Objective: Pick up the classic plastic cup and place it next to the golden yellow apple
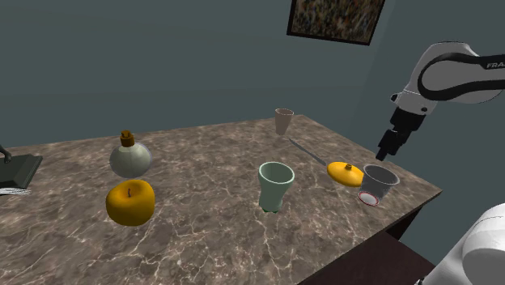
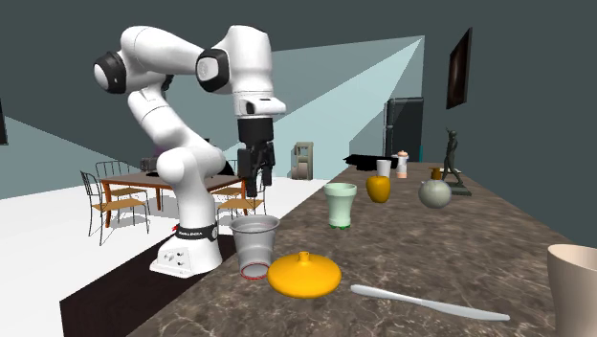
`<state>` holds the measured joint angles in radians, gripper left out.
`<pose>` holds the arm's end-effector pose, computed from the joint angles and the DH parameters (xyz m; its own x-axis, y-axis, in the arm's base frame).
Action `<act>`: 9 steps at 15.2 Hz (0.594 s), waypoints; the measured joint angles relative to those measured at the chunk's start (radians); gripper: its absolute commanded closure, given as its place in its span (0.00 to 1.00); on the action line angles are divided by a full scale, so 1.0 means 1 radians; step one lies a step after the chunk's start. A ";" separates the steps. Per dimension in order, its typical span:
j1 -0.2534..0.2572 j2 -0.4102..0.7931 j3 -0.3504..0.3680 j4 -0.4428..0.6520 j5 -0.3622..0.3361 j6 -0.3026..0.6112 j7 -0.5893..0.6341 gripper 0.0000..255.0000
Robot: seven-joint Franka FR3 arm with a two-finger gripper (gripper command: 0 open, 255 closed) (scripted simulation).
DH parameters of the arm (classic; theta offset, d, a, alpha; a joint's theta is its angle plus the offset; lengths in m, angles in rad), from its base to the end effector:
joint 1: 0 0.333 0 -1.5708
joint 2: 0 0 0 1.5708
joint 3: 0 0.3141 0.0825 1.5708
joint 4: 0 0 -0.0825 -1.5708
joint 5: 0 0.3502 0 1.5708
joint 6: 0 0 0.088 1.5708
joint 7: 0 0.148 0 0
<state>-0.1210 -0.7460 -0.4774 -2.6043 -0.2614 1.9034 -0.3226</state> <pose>0.2452 -0.1979 0.4269 0.9969 -0.0743 0.0256 -0.0725 -0.9952 -0.0655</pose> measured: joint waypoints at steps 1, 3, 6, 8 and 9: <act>-0.003 0.017 -0.024 -0.006 -0.009 0.024 -0.019 0.00; -0.007 0.068 -0.082 -0.006 -0.027 0.075 -0.067 0.00; -0.012 0.137 -0.168 -0.011 -0.049 0.148 -0.139 0.00; -0.006 0.164 -0.189 -0.019 -0.050 0.183 -0.151 0.00; -0.007 0.166 -0.192 -0.032 -0.053 0.198 -0.150 0.00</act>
<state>-0.1281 -0.5801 -0.6692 -2.6359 -0.3148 2.1011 -0.4726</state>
